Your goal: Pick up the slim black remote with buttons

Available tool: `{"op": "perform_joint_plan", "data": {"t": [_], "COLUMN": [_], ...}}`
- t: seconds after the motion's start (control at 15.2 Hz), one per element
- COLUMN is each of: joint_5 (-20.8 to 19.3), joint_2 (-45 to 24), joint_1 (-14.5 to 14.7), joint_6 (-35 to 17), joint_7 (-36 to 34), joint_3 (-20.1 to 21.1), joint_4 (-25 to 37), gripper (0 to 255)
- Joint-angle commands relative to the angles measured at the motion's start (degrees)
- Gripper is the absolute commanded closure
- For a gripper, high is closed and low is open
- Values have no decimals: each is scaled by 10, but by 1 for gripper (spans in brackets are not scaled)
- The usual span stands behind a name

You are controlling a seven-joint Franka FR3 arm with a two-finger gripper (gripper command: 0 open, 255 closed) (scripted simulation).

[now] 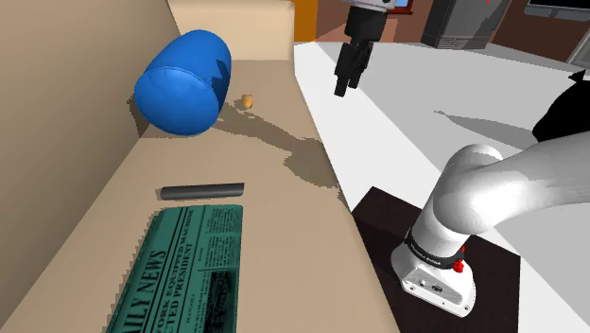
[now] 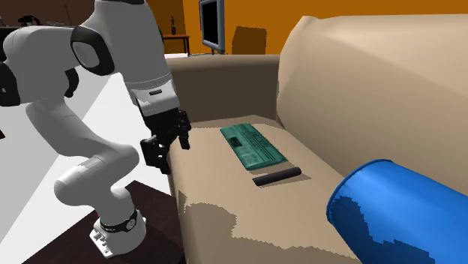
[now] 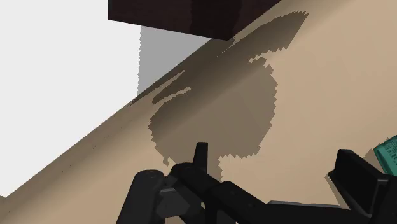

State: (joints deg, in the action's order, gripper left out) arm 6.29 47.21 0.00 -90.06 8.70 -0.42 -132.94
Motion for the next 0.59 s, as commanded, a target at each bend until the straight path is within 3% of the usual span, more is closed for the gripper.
{"op": "perform_joint_plan", "data": {"t": [0.0,0.53], "joint_5": [0,21], "joint_2": [0,-129], "joint_1": [0,45], "joint_6": [0,-97], "joint_7": [0,16], "joint_3": [0,54], "joint_4": [0,22], "gripper": [0,0]}}
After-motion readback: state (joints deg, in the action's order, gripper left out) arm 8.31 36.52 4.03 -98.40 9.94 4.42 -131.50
